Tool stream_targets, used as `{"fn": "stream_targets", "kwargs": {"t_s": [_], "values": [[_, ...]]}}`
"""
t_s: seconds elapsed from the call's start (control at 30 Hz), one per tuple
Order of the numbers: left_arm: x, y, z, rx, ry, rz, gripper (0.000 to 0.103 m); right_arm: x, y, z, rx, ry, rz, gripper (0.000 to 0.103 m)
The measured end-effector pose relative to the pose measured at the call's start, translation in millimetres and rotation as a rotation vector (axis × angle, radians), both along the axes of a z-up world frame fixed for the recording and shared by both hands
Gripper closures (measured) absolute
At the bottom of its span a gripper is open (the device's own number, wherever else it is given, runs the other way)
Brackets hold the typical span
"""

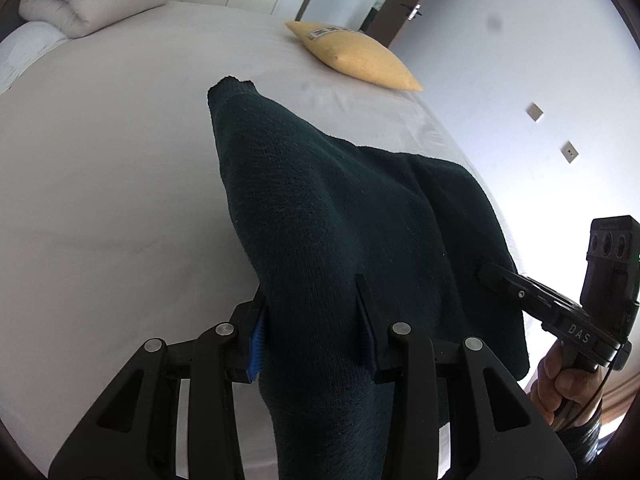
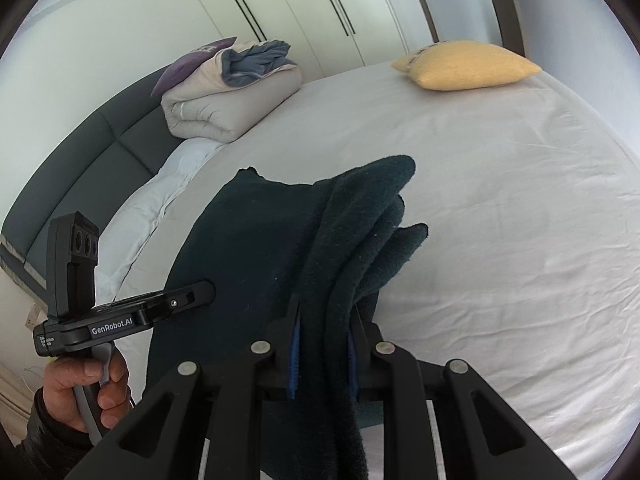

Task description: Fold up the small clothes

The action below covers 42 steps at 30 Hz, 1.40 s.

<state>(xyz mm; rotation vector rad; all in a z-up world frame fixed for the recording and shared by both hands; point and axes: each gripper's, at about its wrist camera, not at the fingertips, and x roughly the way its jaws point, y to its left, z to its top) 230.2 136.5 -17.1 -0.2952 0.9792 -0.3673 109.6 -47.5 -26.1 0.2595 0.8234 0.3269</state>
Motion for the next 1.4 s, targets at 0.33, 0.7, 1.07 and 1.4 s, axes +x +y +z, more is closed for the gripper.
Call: {"fn": "stream_targets", "kwargs": {"t_s": [0.33, 0.7, 1.07, 1.4], "values": [[3, 26, -76, -0.001, 0.088, 0.009, 0.068, 13, -1, -87, 0.091, 0.163, -0.043, 0.083], [-6, 55, -116, -0.067, 0.111, 0.035, 0.045, 12, -24, -134, 0.211, 0.206, -0.114, 0.07], [-27, 65, -128, -0.09, 0.082, 0.064, 0.048, 25, -10, -132, 0.161, 0.185, -0.07, 0.068], [-44, 79, -132, -0.074, 0.077, 0.099, 0.045, 28, -14, -134, 0.162, 0.177, -0.086, 0.056]]}}
